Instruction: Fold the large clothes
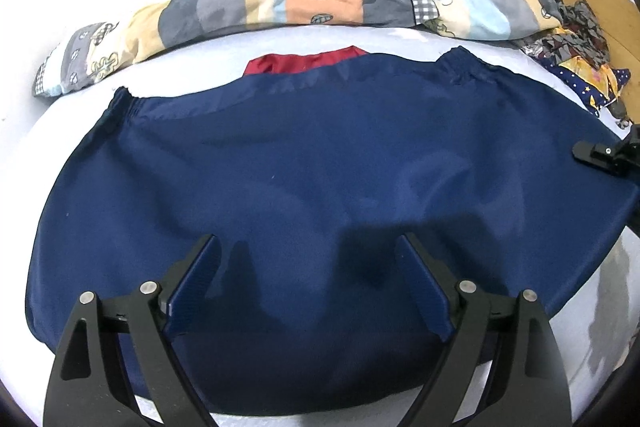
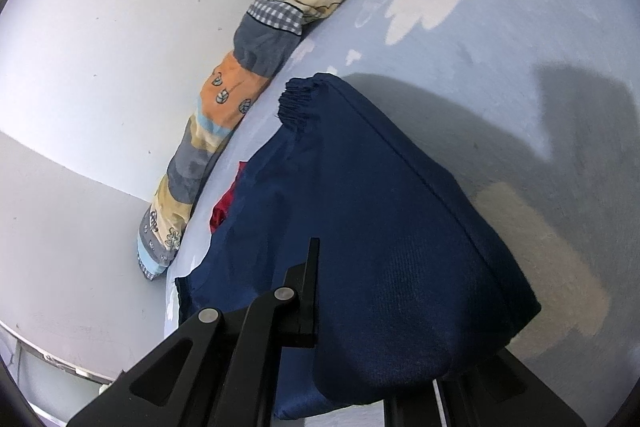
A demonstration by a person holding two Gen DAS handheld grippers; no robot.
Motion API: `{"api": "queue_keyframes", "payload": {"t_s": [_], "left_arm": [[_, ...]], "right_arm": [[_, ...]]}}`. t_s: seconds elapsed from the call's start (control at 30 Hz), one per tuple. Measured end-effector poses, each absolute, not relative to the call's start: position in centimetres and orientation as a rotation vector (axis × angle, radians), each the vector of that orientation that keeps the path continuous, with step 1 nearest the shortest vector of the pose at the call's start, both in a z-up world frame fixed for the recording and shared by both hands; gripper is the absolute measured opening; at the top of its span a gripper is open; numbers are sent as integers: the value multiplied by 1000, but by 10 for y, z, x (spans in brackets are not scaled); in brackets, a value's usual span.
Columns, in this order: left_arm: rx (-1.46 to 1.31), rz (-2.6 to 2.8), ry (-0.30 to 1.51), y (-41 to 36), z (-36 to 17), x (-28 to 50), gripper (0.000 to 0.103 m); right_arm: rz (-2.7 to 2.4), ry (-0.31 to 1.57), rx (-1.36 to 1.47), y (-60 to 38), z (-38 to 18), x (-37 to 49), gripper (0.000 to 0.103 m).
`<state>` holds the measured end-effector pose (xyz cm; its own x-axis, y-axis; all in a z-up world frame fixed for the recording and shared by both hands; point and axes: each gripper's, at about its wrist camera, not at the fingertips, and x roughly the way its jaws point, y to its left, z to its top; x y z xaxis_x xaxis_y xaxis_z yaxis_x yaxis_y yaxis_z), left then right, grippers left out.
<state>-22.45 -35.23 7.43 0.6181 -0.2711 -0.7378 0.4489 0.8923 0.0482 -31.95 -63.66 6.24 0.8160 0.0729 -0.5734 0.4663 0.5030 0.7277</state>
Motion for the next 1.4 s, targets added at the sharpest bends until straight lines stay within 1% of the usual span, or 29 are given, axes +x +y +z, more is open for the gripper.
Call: {"api": "queue_keyframes", "payload": {"t_s": [0.1,0.93,1.13,1.23,1.3,1.33,1.4], "left_arm": [[256,-396,868,-356,59,-217,90],[208,-393,882,-354,60,-217,90],[107,-368,846,-338,78,-205,90],[90,-357,902,-334,70,-190,90],[126,-352,934,-339,59,-187,92],[182,-349,916,-345,56,-190,93],[195,-344,898,-348,57,-194,93]], "right_arm": [[-244,591,1021,-636,66,-320,8],[-219,577,1007,-632,73,-319,8],[-213,573,1005,-632,75,-319,8],[-212,573,1002,-632,76,-319,8],[-213,572,1002,-631,76,-319,8],[-211,571,1002,-631,76,-319,8],[-207,572,996,-631,77,-318,8]]}}
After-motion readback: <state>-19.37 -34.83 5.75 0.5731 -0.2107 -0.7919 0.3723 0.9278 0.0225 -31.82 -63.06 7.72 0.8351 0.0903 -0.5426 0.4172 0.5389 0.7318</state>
